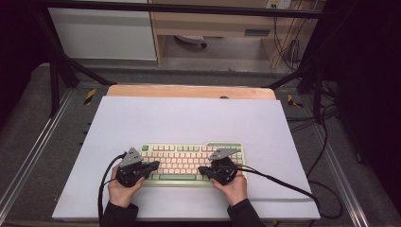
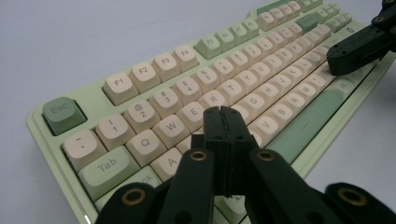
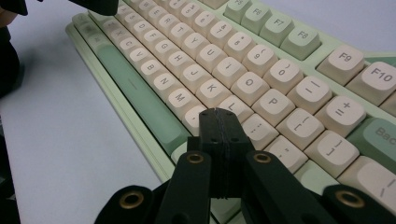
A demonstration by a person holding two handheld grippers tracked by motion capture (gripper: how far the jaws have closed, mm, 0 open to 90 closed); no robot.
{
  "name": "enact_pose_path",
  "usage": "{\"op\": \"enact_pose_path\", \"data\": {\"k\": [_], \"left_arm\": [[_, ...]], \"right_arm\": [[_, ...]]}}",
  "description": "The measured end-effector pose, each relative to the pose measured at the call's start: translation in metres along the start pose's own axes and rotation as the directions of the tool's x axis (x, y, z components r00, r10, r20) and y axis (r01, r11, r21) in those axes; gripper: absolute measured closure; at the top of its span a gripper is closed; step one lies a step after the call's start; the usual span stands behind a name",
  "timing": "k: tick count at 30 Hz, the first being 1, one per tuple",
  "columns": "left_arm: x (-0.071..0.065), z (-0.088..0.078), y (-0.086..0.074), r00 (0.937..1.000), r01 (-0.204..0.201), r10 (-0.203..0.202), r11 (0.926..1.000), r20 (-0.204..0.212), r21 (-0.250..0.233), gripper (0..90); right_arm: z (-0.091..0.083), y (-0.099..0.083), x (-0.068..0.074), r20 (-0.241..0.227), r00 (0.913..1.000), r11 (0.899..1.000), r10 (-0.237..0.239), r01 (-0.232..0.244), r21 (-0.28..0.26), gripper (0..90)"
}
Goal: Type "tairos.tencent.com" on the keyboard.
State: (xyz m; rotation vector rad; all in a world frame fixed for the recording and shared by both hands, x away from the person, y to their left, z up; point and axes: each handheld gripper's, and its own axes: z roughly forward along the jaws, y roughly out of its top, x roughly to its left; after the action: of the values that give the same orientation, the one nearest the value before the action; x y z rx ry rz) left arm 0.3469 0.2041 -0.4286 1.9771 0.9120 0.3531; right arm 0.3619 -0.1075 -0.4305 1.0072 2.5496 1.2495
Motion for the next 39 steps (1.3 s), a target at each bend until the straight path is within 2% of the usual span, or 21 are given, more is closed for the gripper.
{"op": "enact_pose_path", "data": {"k": [5, 15, 28, 39], "left_arm": [[0.000, 0.000, 0.000, 1.0000, 0.000, 0.000, 1.0000, -0.002, -0.001, 90.0], [0.000, -0.001, 0.000, 1.0000, 0.001, -0.001, 1.0000, -0.001, -0.003, 90.0], [-0.004, 0.002, 0.005, 0.9999, -0.011, 0.011, 0.9999, 0.007, 0.002, 90.0], [-0.016, 0.017, 0.009, 0.9987, -0.044, 0.043, 0.9984, 0.029, 0.037, 90.0]], "right_arm": [[0.001, -0.001, 0.000, 0.003, 1.0000, 1.000, -0.002, 0.002, 0.005, 90.0], [-0.014, 0.002, -0.003, 0.030, 0.9994, 1.000, -0.017, 0.017, -0.016, 90.0], [-0.029, -0.007, -0.014, 0.044, 0.9988, 0.999, 0.020, -0.018, -0.035, 90.0], [-0.034, -0.009, -0.017, 0.049, 0.9985, 0.999, 0.026, -0.024, -0.043, 90.0]]}}
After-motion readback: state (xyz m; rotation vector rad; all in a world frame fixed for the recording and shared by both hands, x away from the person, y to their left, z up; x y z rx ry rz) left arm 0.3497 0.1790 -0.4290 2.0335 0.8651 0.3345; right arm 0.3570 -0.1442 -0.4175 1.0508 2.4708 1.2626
